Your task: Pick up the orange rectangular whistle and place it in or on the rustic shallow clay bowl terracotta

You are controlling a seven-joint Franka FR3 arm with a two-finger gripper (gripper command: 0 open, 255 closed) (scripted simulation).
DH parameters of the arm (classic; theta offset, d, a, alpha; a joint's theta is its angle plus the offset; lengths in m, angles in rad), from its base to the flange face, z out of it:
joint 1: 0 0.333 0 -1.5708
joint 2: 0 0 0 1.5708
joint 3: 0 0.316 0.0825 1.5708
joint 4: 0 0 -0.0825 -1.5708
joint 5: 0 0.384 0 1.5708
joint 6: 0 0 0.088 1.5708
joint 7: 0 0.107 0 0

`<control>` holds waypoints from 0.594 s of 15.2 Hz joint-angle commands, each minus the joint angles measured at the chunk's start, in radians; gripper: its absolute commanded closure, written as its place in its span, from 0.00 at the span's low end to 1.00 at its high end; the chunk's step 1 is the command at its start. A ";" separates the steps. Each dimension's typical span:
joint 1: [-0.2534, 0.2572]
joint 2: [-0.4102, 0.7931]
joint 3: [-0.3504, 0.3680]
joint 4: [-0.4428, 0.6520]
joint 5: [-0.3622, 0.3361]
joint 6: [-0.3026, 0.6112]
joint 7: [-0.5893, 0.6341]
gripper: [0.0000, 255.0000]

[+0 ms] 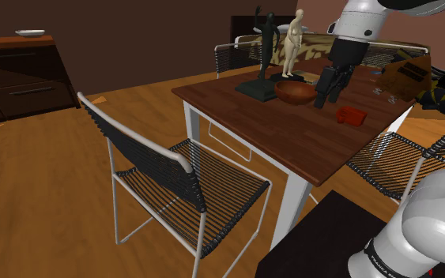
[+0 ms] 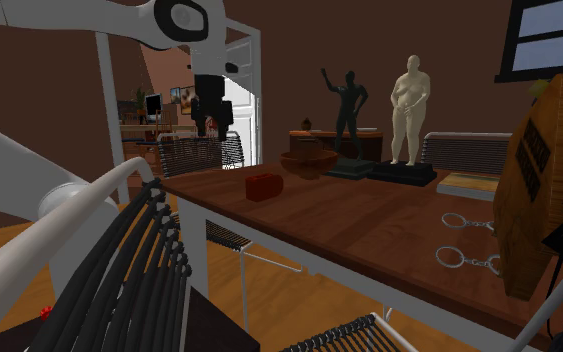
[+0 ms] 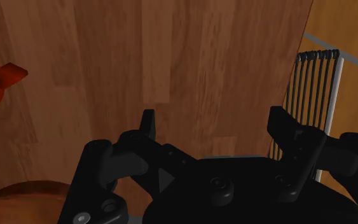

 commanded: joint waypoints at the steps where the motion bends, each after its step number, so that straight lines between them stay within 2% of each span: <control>1: 0.000 0.000 0.000 0.000 0.000 0.000 0.000 0.00; 9: -0.036 0.015 -0.164 -0.051 -0.156 0.054 -0.248 0.00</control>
